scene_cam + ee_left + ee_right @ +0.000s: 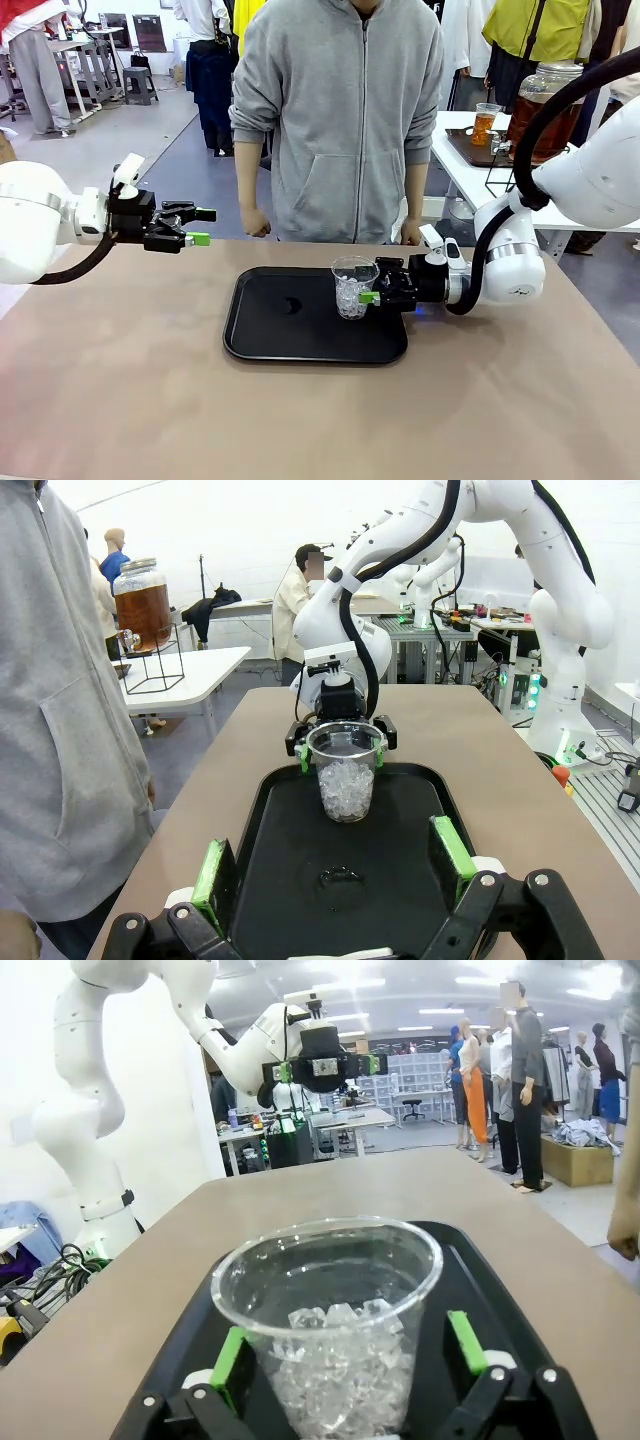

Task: Pour the drink into the iced cup.
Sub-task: Pick up the iced cup indicated by the human and present it to them.

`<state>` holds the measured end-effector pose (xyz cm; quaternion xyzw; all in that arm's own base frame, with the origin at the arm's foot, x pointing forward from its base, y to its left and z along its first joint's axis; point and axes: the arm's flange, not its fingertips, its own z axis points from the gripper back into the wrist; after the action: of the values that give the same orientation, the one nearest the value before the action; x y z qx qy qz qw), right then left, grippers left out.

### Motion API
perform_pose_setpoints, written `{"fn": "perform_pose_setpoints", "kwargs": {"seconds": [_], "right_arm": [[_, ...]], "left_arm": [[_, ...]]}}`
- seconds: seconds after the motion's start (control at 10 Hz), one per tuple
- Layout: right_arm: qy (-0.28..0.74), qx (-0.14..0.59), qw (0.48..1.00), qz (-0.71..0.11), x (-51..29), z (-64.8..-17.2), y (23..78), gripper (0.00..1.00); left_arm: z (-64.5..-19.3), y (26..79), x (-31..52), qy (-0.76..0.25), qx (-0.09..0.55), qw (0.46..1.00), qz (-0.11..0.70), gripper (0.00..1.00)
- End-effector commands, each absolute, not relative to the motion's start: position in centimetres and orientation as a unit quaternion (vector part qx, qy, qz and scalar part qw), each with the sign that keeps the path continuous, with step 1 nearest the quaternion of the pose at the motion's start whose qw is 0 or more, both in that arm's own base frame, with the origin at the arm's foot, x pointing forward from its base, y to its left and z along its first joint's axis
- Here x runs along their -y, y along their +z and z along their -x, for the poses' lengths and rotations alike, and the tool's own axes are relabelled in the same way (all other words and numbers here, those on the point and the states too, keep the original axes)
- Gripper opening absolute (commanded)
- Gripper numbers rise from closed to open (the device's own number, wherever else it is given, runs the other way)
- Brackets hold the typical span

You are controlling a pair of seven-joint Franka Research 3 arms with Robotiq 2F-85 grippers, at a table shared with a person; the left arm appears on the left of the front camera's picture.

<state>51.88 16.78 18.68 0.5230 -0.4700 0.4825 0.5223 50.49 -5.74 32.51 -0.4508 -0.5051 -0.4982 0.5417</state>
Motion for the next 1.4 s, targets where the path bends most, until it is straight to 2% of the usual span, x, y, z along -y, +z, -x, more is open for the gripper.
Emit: {"fn": "perform_pose_setpoints", "kwargs": {"seconds": [0.0,0.7,0.8,0.9,1.3], "right_arm": [[0.482,0.457,0.525,-0.532,-17.5,-51.6,19.0,1.00],[0.507,0.439,0.528,-0.521,-19.3,-50.9,18.7,1.00],[0.507,0.432,0.536,-0.519,-19.3,-51.0,18.8,0.92],[0.507,0.441,0.529,-0.518,-19.2,-50.9,19.0,0.76],[0.495,0.445,0.523,-0.533,-18.9,-50.9,19.5,0.76]], "left_arm": [[-50.4,32.8,5.9,-0.497,0.501,0.547,0.451,1.00],[-50.4,32.8,5.9,-0.497,0.501,0.547,0.451,1.00],[-50.4,32.8,5.9,-0.497,0.501,0.547,0.451,1.00],[-50.4,32.8,5.9,-0.497,0.501,0.547,0.451,1.00],[-50.4,32.8,5.9,-0.497,0.501,0.547,0.451,1.00]]}}
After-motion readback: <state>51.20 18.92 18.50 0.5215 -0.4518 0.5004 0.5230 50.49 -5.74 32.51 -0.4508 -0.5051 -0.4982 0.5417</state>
